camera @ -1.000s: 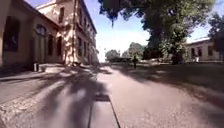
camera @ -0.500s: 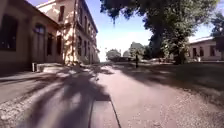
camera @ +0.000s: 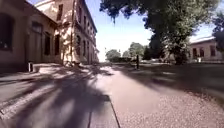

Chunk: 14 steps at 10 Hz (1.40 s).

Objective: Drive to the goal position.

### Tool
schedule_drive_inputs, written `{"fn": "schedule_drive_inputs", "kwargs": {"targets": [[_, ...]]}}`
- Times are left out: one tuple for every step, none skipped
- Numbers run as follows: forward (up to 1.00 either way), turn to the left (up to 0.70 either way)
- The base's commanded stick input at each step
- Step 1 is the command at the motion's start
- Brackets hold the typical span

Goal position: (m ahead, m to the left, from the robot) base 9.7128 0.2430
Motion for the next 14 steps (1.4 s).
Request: {"fn": "schedule_drive_inputs", "kwargs": {"targets": [[0.70, 0.00], [0.70, 0.00], [0.70, -0.01], [0.70, -0.07], [0.70, -0.12], [0.70, -0.14], [0.70, -0.07], [0.70, -0.02], [0.70, 0.00], [0.70, 0.00], [0.70, 0.00], [0.70, 0.00], [0.70, 0.00], [0.70, 0.00]]}}
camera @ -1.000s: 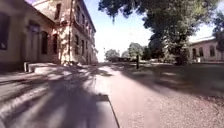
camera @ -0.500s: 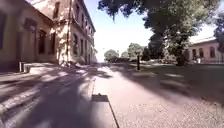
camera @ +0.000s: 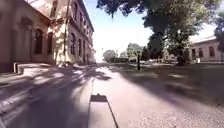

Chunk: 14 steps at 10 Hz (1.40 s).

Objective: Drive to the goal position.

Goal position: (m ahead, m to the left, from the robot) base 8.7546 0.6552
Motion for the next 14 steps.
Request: {"fn": "schedule_drive_inputs", "kwargs": {"targets": [[0.70, 0.00], [0.70, 0.00], [0.70, 0.00], [0.70, 0.00], [0.70, 0.00], [0.70, 0.00], [0.70, 0.00], [0.70, 0.00], [0.70, 0.00], [0.70, 0.00], [0.70, 0.00], [0.70, 0.00], [0.70, 0.00], [0.70, 0.00]]}}
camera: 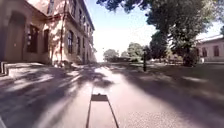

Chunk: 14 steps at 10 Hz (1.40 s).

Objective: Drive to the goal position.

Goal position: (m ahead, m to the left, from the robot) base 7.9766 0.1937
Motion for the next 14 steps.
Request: {"fn": "schedule_drive_inputs", "kwargs": {"targets": [[0.70, 0.00], [0.70, 0.00], [0.70, 0.00], [0.70, -0.01], [0.70, -0.07], [0.70, -0.13], [0.70, -0.14], [0.70, -0.14], [0.70, -0.14], [0.70, -0.10], [0.70, -0.03], [0.70, 0.00], [0.70, 0.00], [0.70, 0.00]]}}
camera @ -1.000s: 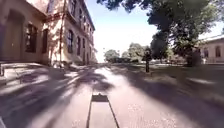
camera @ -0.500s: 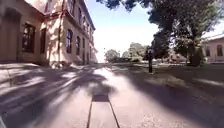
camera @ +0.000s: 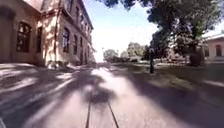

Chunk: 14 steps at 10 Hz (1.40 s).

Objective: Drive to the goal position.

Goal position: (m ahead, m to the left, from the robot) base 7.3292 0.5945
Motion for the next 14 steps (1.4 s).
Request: {"fn": "schedule_drive_inputs", "kwargs": {"targets": [[0.70, 0.00], [0.70, 0.00], [0.70, 0.00], [0.70, 0.00], [0.70, 0.00], [0.70, 0.00], [0.70, 0.00], [0.70, 0.00], [0.70, 0.00], [0.70, 0.00], [0.70, 0.00], [0.70, 0.00], [0.70, 0.00], [0.70, 0.00]]}}
